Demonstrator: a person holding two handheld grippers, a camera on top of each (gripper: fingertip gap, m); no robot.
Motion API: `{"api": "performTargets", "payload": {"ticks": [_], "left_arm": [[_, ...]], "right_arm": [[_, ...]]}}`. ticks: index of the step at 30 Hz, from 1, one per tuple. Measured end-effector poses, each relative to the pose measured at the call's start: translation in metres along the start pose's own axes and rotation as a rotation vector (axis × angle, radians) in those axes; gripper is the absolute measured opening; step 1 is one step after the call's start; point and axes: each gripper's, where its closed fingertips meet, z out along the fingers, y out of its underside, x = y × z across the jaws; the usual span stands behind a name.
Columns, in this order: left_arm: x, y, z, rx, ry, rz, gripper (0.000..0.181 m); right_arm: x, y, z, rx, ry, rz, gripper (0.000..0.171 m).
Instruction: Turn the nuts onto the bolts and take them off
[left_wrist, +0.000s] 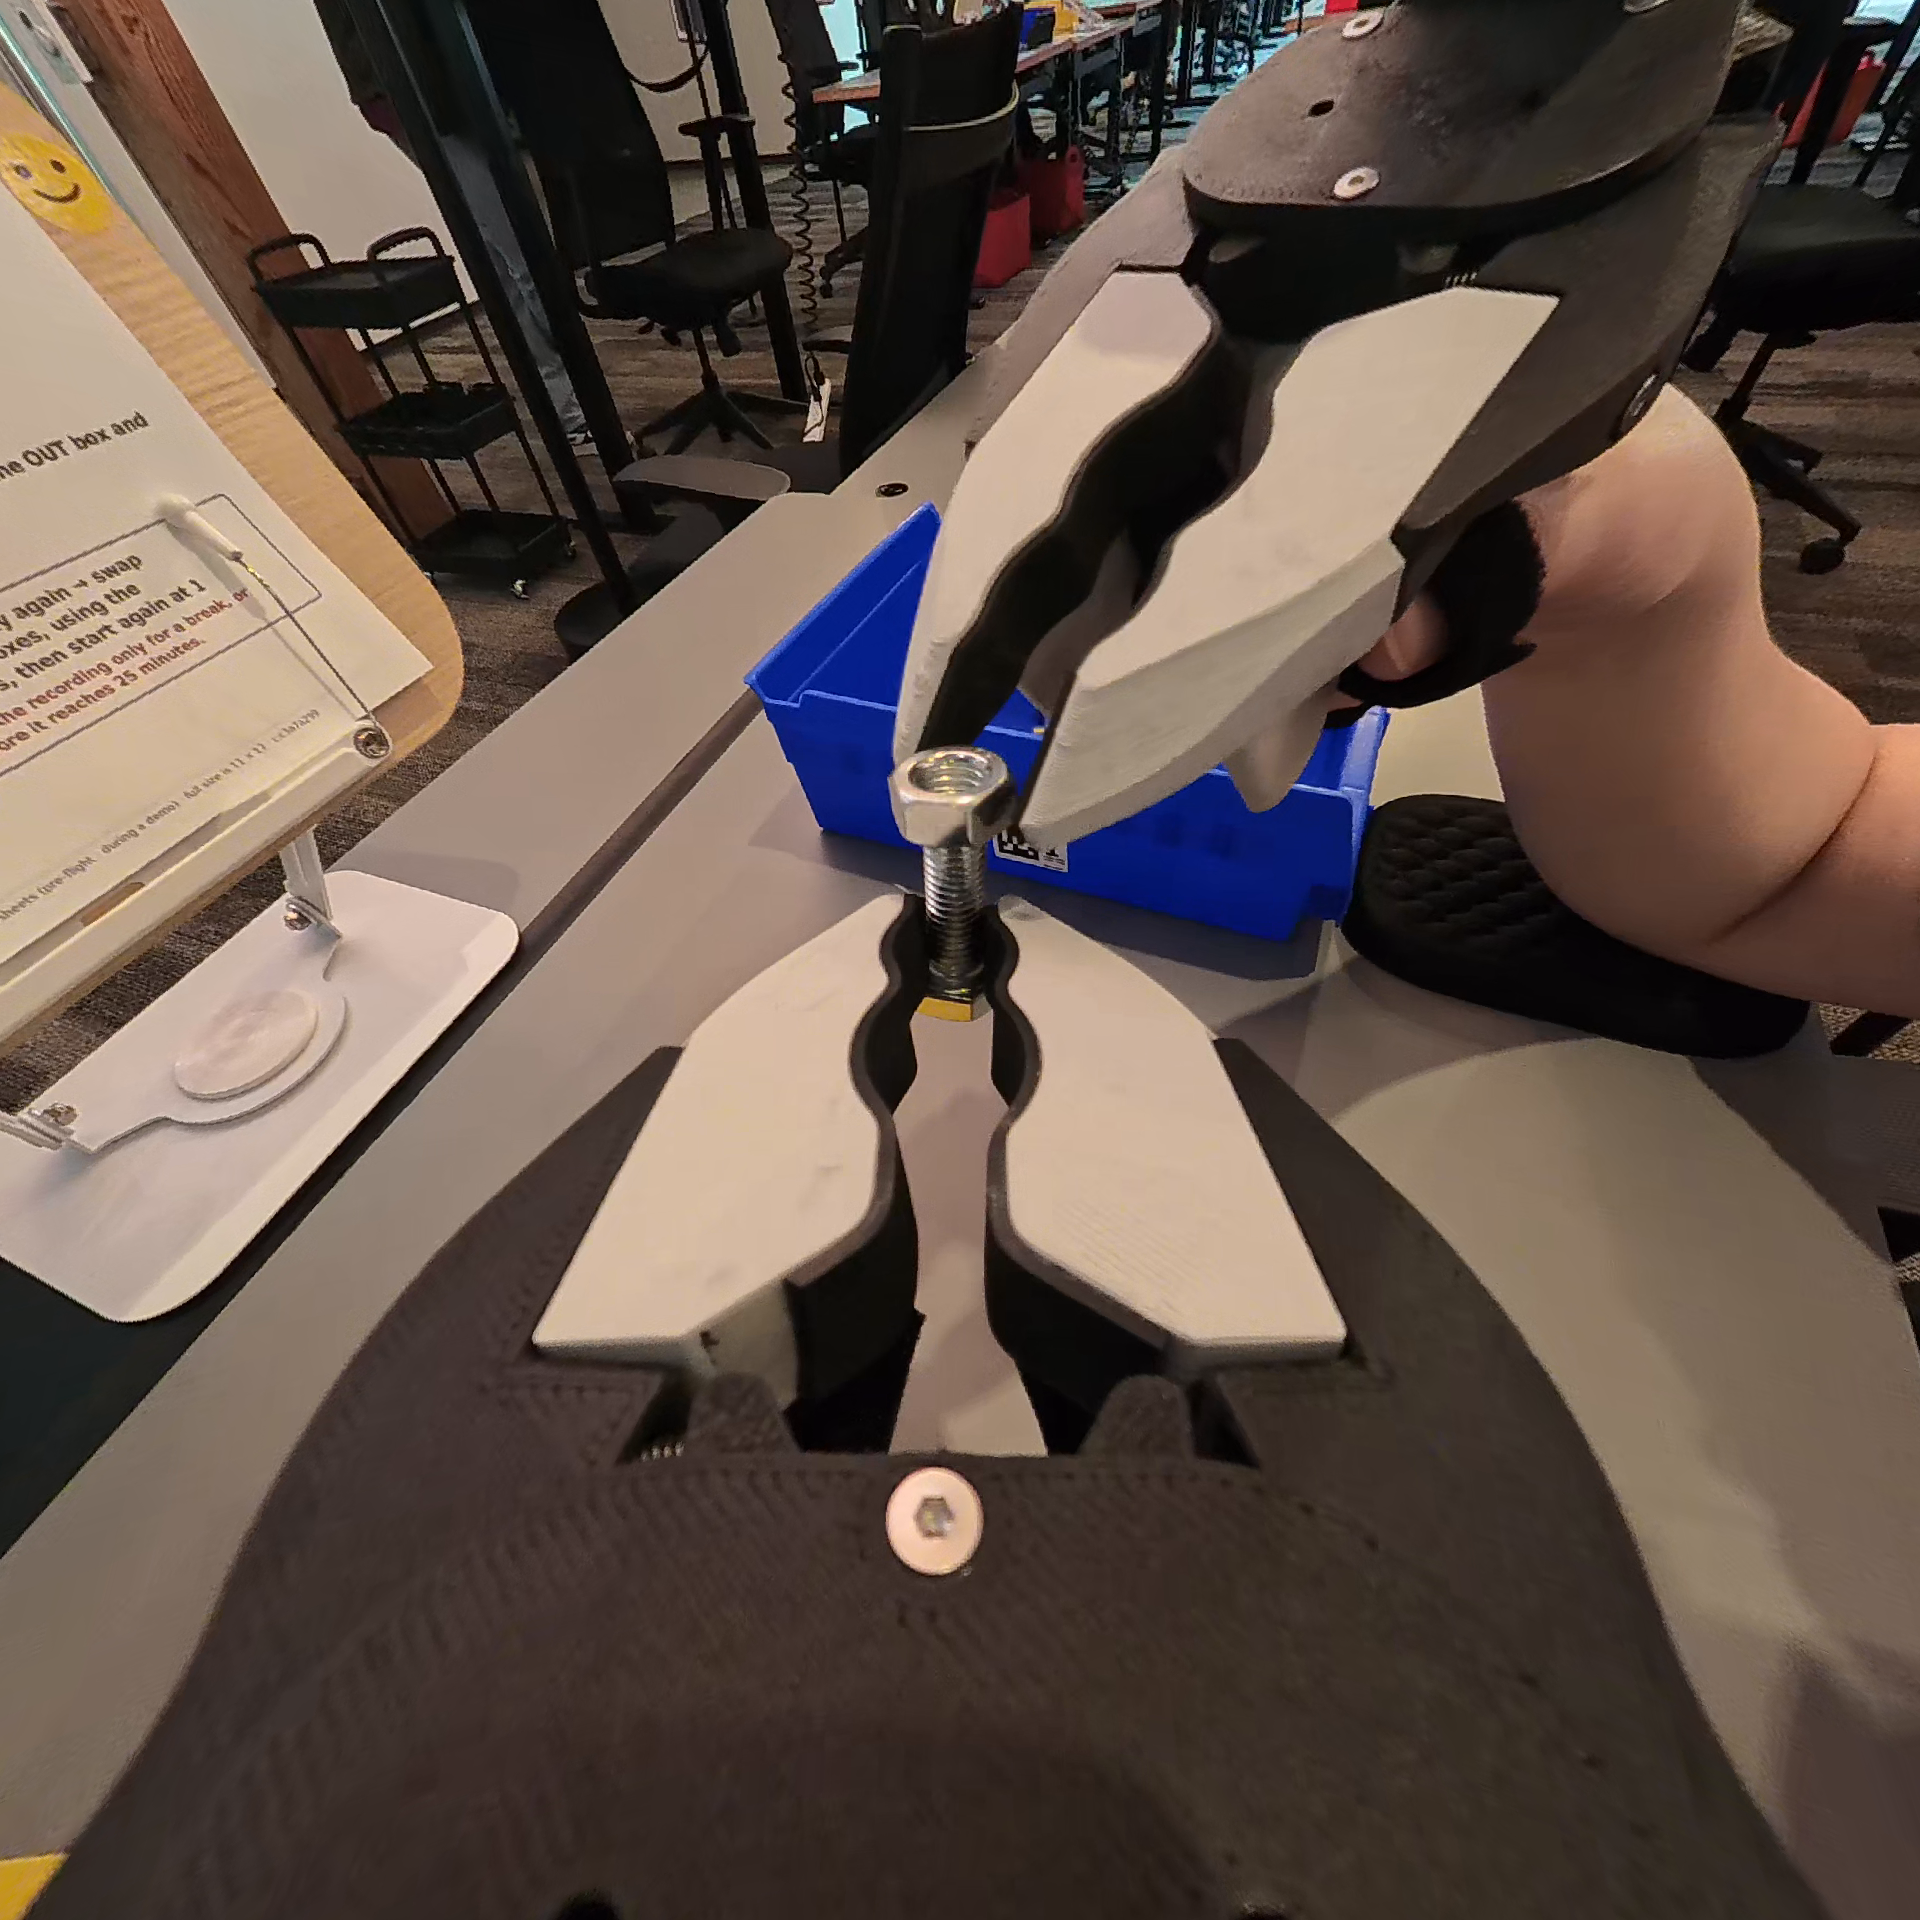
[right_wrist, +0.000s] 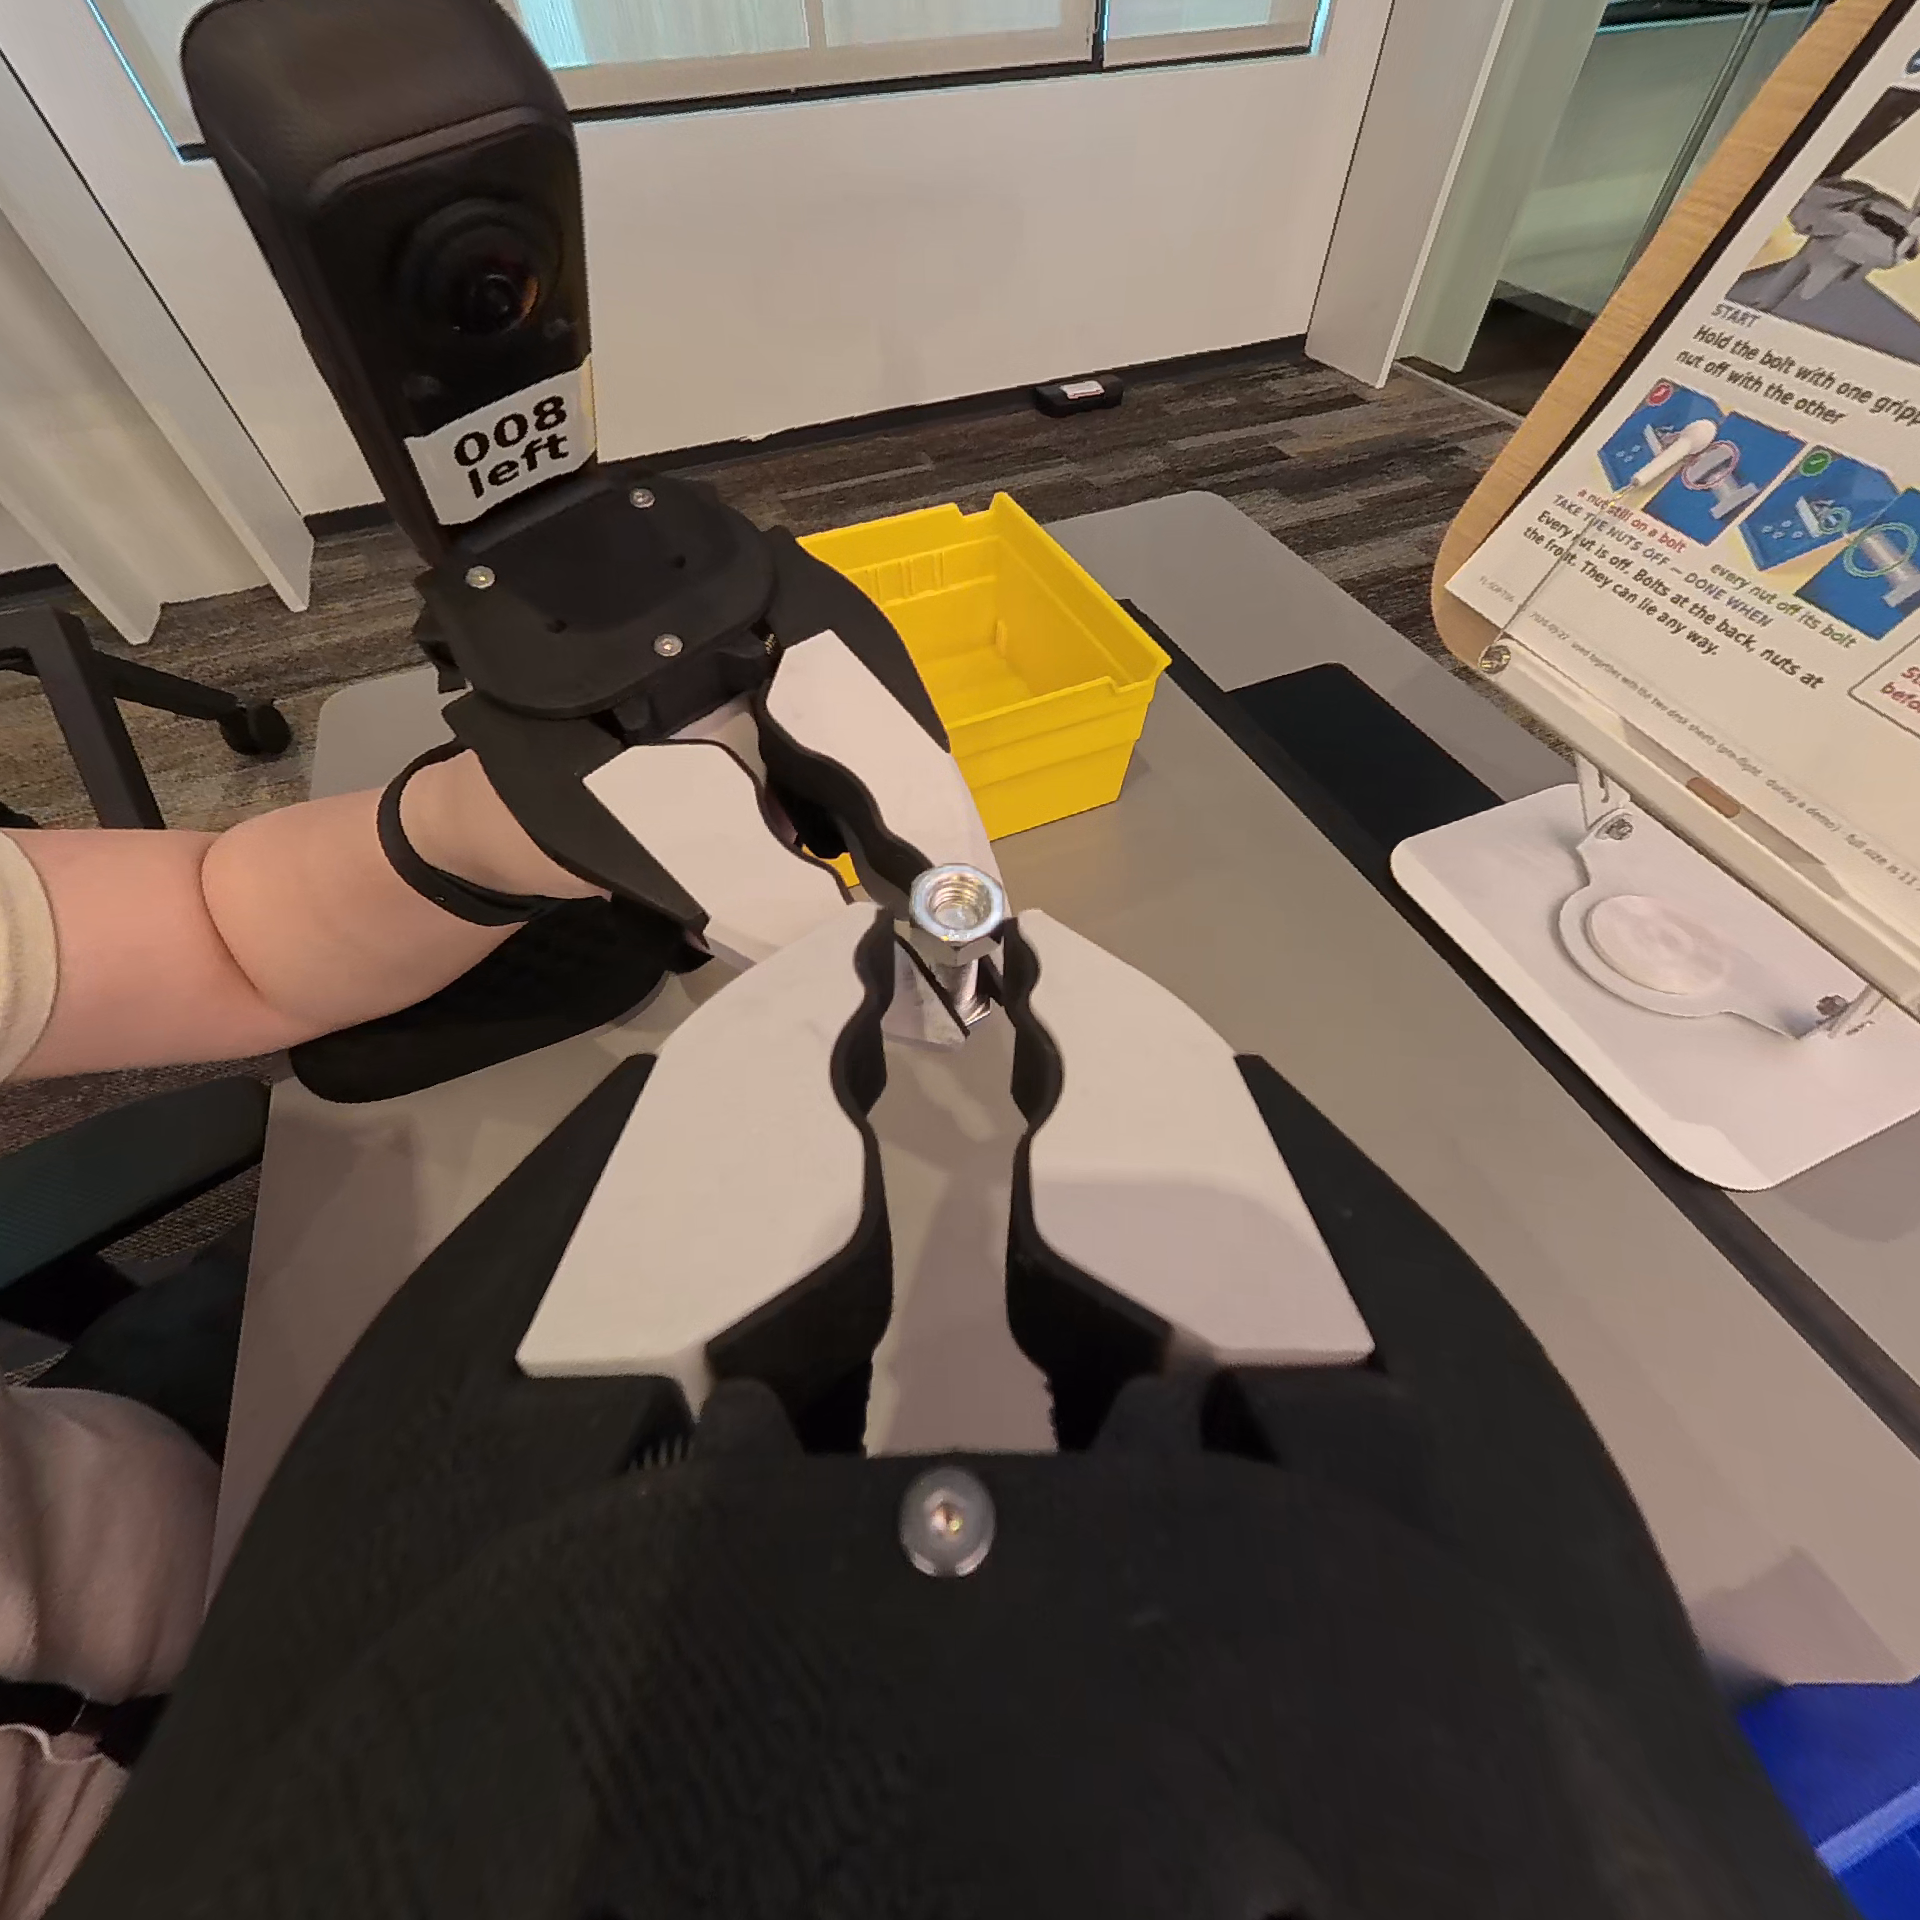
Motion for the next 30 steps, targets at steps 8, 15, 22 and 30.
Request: {"api": "performTargets", "payload": {"ticks": [8,15,22,30], "left_arm": [[-0.0022,0.0001,-0.0009,-0.001,-0.006,-0.003,0.010],[-0.0029,-0.0007,-0.0020,0.005,-0.004,-0.007,0.009],[0.0030,-0.0032,-0.0020,0.016,0.028,-0.004,0.009],[0.0007,-0.0042,-0.0036,0.023,0.020,-0.016,0.009]], "right_arm": [[-0.0019,0.0006,-0.0016,-0.012,-0.002,-0.010,0.021],[-0.0058,0.0011,-0.0046,-0.029,-0.010,-0.032,0.019],[-0.0004,0.0002,-0.0037,-0.026,0.045,-0.166,0.026],[-0.0077,0.0031,-0.0018,-0.058,0.038,-0.216,0.026]]}}
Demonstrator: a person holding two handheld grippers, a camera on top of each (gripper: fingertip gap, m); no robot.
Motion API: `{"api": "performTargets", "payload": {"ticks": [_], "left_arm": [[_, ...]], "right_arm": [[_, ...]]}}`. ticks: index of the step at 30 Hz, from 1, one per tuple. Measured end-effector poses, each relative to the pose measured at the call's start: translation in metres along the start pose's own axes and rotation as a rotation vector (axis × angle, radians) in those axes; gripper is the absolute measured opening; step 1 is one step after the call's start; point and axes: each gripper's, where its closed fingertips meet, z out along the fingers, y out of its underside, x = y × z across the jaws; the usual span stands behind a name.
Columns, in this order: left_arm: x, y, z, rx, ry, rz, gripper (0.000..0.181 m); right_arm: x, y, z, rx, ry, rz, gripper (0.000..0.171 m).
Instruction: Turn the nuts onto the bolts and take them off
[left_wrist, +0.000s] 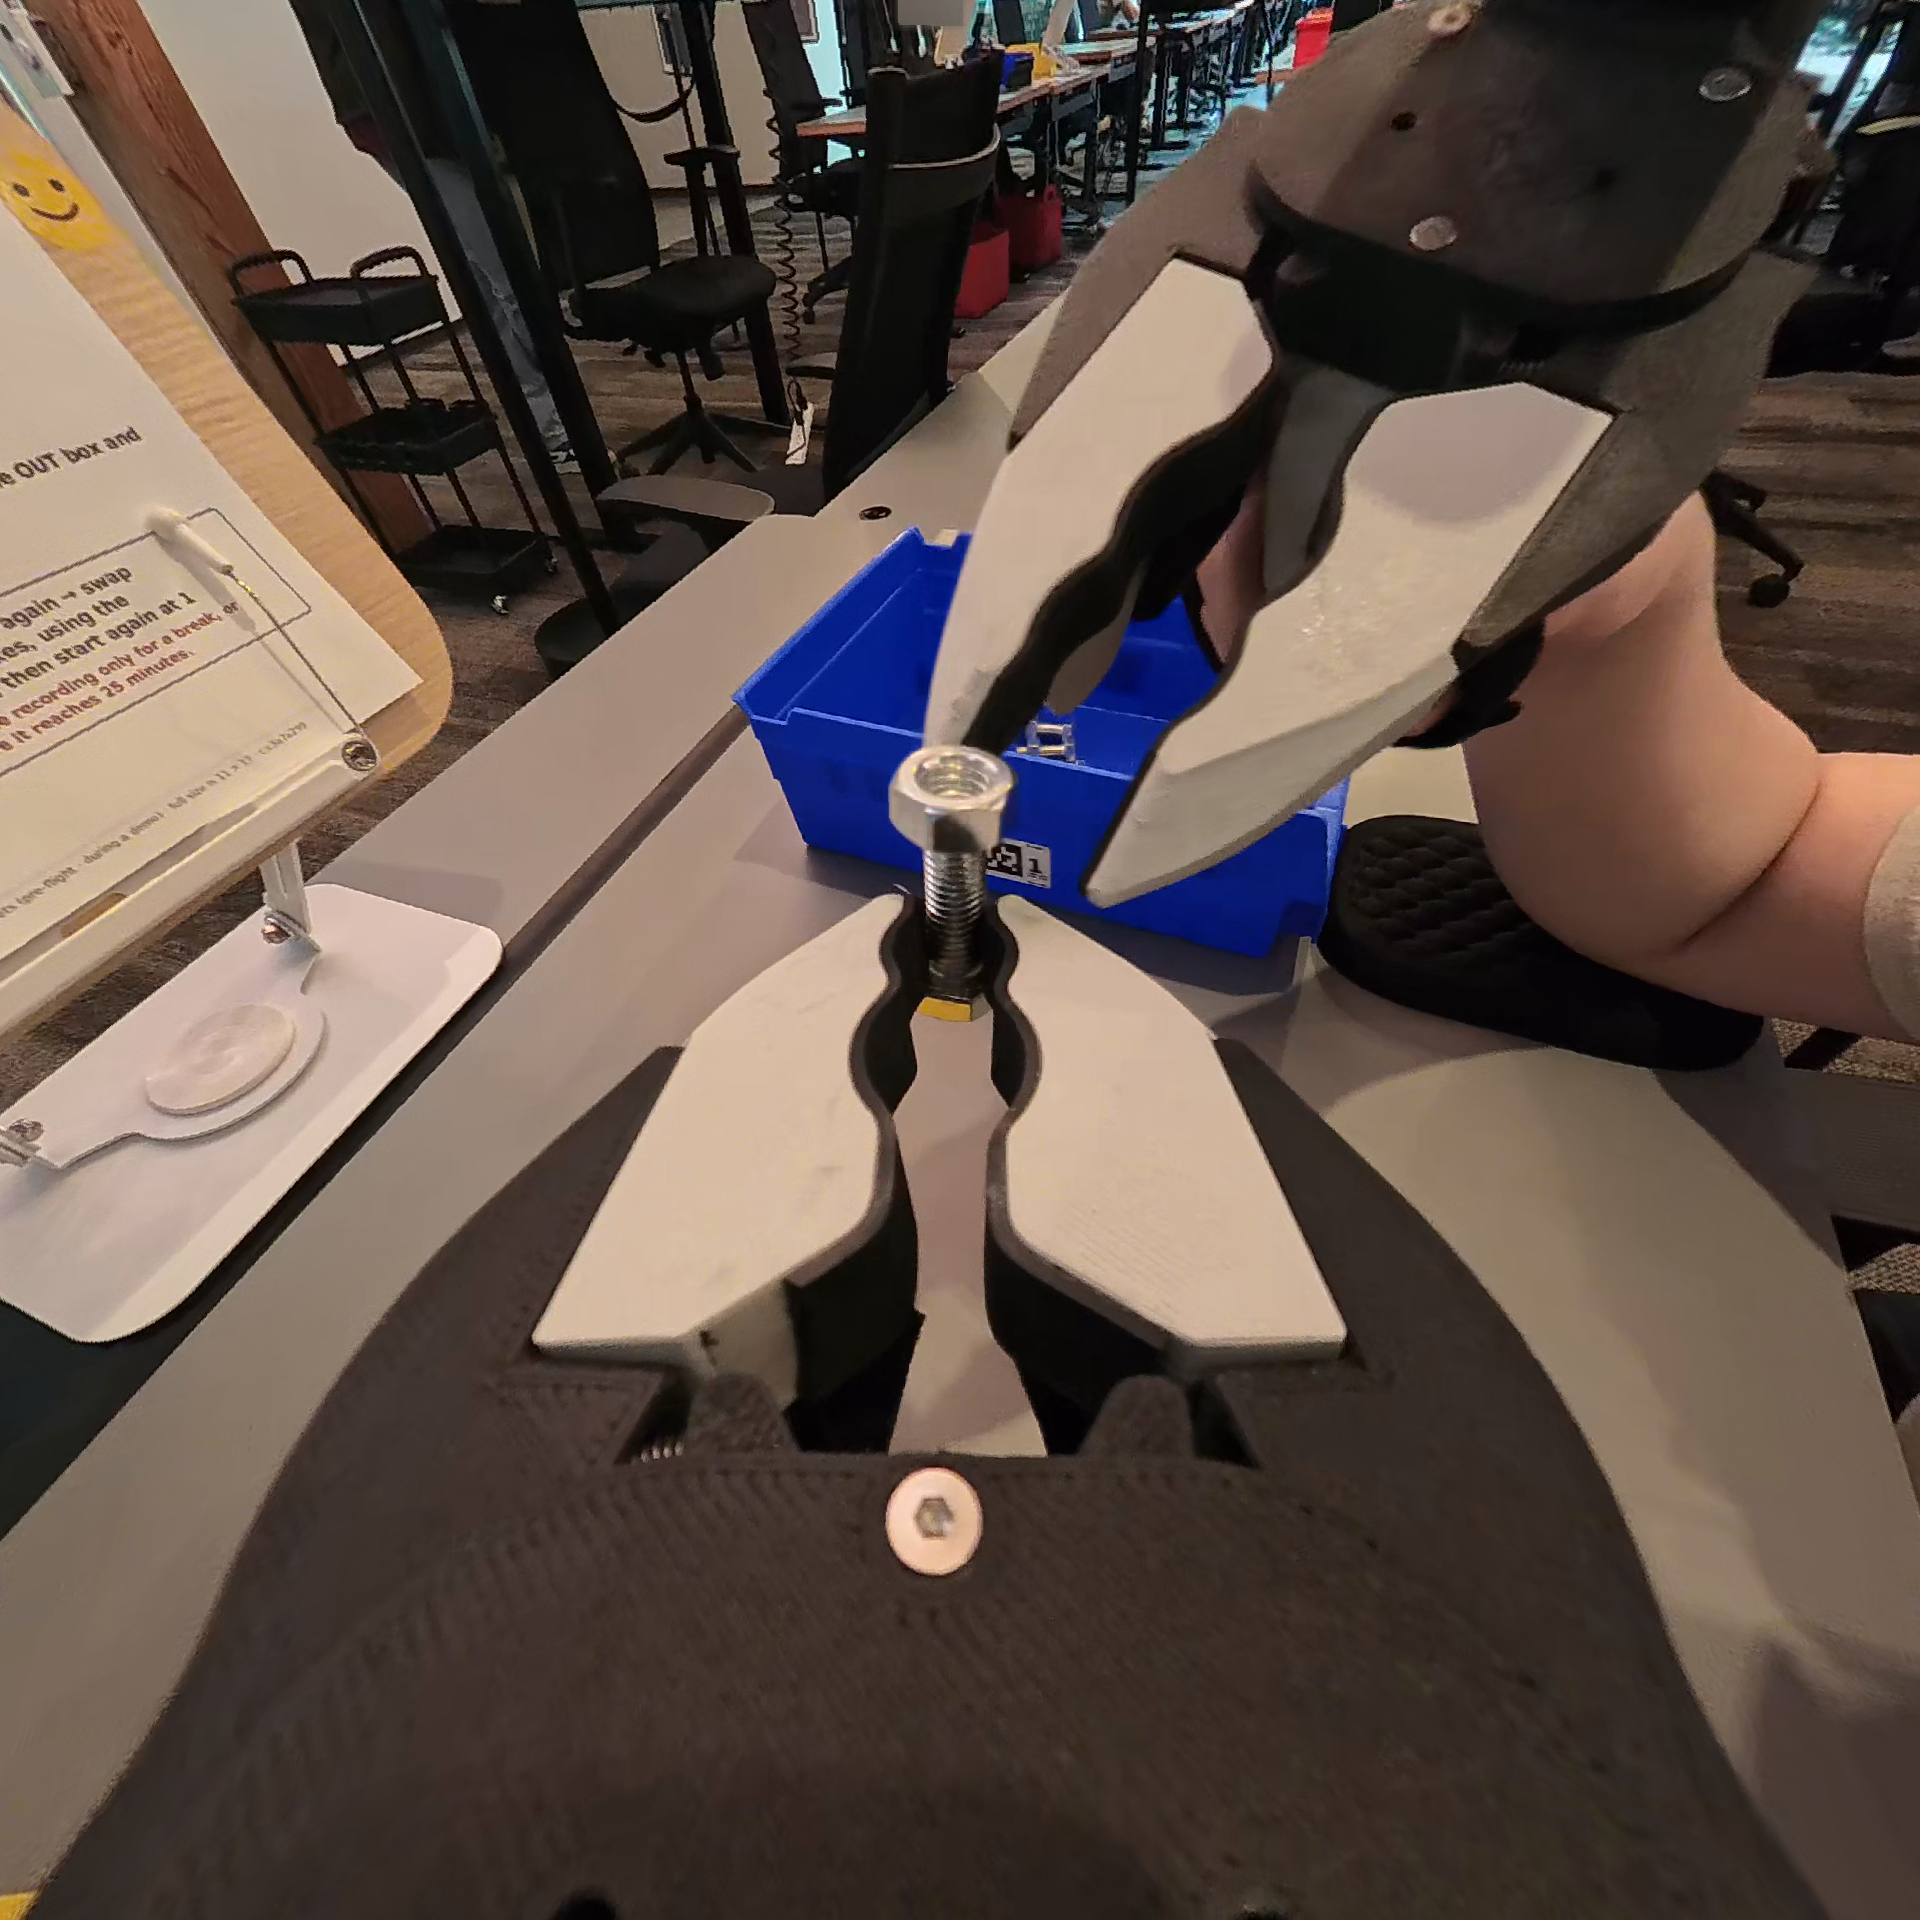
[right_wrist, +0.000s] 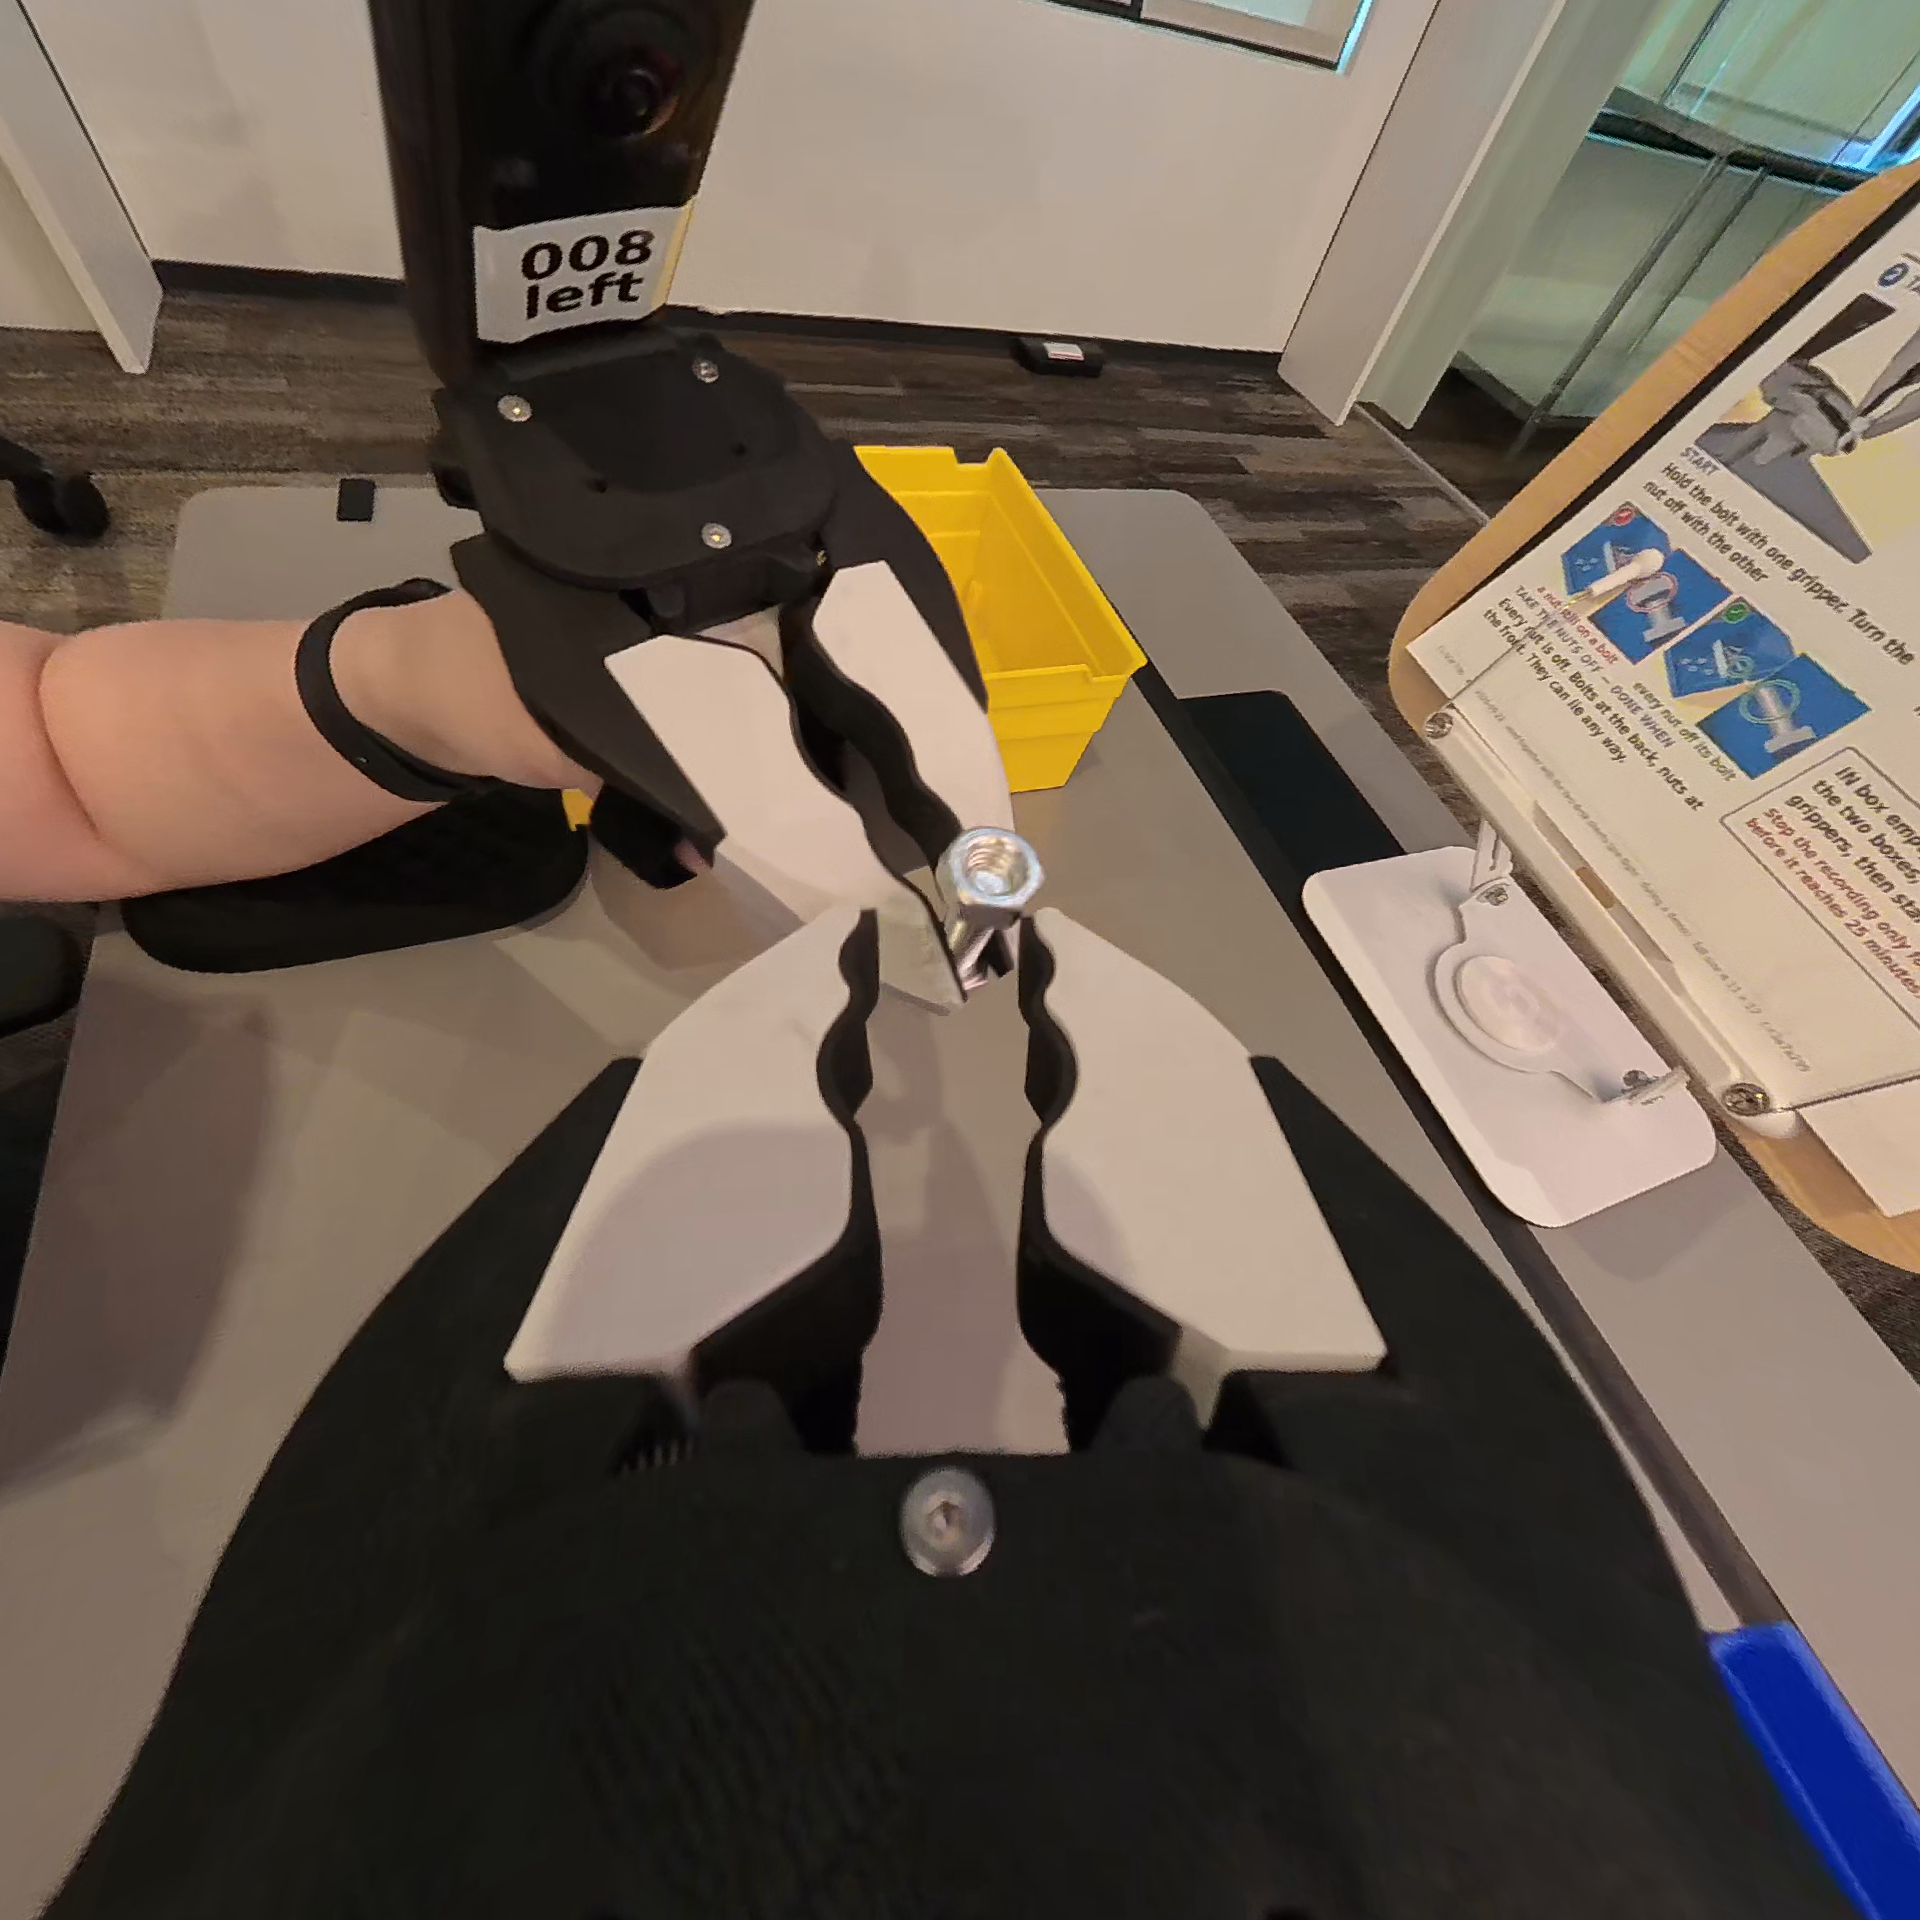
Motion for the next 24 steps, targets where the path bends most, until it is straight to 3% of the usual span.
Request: {"api": "performTargets", "payload": {"ticks": [8,14,24], "left_arm": [[0.001,-0.001,0.000,0.001,0.001,0.004,0.009],[0.004,0.000,0.002,-0.003,0.012,0.010,0.009],[-0.001,-0.003,-0.003,0.010,-0.004,-0.003,0.009]], "right_arm": [[0.003,0.001,-0.005,-0.022,0.041,-0.023,0.020],[0.002,-0.003,0.001,0.009,0.041,-0.051,0.034],[-0.009,-0.007,-0.008,0.006,0.003,-0.054,0.029]]}}
